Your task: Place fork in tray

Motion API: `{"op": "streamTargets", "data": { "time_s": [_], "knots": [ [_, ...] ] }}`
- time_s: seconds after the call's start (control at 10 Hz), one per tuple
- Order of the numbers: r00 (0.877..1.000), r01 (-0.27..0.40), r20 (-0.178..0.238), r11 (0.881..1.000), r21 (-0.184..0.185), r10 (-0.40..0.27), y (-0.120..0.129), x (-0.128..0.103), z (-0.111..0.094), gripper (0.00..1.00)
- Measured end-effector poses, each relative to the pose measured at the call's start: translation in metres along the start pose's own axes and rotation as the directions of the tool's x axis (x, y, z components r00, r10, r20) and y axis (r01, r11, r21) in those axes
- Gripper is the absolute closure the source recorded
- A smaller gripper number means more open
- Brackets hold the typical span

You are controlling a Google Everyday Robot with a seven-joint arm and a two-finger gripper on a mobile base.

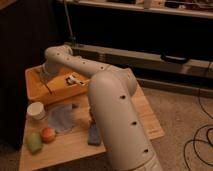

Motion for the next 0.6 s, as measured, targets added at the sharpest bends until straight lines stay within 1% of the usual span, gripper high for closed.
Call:
{"op": "streamTargets", "data": {
  "time_s": [0.2,0.3,0.6],
  "knots": [
    [1.000,-0.022,-0.012,1.000,-0.002,0.022,-0.0019,0.0028,-0.0048,0.24],
    [0.999,-0.031,-0.017,1.000,-0.002,0.031,-0.0029,0.0050,-0.0065,0.20],
    [0.999,-0.038,-0.020,0.999,-0.003,0.038,-0.0040,0.0070,-0.0071,0.20]
  ]
}}
